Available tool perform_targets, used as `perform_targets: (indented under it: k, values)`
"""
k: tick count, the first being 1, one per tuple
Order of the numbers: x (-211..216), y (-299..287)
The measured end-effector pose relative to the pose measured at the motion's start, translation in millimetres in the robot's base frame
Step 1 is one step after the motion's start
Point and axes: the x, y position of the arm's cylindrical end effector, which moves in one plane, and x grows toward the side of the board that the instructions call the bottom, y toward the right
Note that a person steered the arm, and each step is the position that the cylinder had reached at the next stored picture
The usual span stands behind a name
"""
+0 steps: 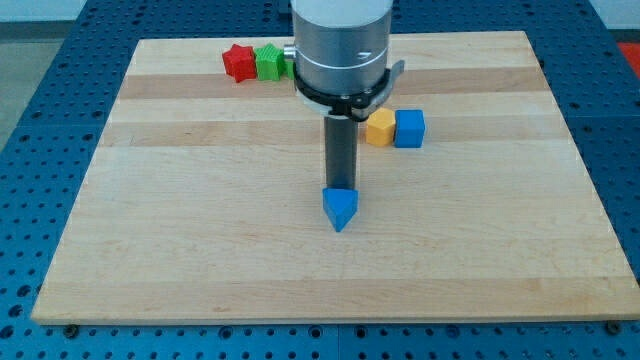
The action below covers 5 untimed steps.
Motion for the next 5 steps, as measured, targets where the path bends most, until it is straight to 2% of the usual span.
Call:
perform_targets:
  k: [3,5]
  values:
    - [-32,106]
    - [-83,145]
